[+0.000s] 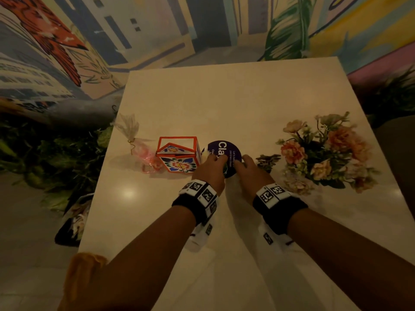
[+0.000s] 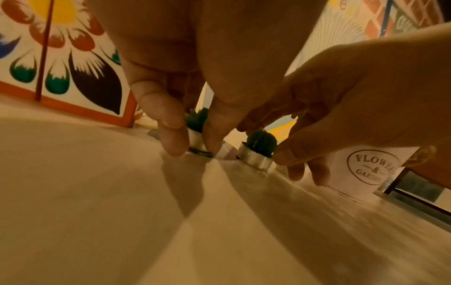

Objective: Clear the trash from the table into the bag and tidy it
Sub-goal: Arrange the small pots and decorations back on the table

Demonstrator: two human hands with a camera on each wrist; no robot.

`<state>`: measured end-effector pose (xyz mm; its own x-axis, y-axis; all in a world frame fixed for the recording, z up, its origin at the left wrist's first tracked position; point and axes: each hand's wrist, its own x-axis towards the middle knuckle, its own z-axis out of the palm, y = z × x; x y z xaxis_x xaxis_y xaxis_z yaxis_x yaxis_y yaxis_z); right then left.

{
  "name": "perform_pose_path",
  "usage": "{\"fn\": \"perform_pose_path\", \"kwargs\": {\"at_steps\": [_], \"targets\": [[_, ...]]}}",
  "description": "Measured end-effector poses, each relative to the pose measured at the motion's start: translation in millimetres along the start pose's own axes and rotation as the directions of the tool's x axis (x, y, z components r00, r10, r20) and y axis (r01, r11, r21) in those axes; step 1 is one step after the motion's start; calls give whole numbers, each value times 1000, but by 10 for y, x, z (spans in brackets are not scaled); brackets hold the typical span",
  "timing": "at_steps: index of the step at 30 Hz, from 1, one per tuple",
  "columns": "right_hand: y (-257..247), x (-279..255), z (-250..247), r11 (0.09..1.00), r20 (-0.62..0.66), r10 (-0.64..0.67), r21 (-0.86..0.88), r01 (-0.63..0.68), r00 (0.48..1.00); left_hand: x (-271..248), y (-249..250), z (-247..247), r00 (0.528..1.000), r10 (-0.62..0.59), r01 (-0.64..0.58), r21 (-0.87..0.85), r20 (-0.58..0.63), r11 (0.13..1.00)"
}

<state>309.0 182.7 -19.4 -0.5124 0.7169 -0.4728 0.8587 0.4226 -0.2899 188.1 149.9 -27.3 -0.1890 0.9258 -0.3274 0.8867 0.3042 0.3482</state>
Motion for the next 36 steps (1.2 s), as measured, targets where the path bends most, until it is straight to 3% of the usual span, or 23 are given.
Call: {"fn": "perform_pose_path", "kwargs": {"at_steps": [7,11,18,21,25,29,33,36], "targets": [[-21,198,-8,997,41,-11,-76,14,999,66,35,-47,999,-39,38,-47,-30,998],[-53,284,-38,999,17,-8,-37,9,1000,97,54,-56,999,-33,31,-56,-36,998],[-11,213,-21,996,-43,-6,93,10,999,112,63,-34,998,-47,45,-76,-34,996],[57,-54,-18,991,-127,-81,100,94,989,62,71,-52,998,-49,45,-91,-45,995],[214,-502,164,976,-118,-120,167,138,986,-52,85,-89,984,29,-52,-123,-177,991],[512,-634,288,941,-100,75,336,-37,992,-219,199,-18,947,143,-197,-168,-288,966],[667,-593,323,902,-57,223,391,-184,973,-355,394,233,984,149,-164,-159,-101,974],[691,-546,335,896,-54,228,401,-188,972,-323,481,417,997,64,-55,-221,36,974]]}}
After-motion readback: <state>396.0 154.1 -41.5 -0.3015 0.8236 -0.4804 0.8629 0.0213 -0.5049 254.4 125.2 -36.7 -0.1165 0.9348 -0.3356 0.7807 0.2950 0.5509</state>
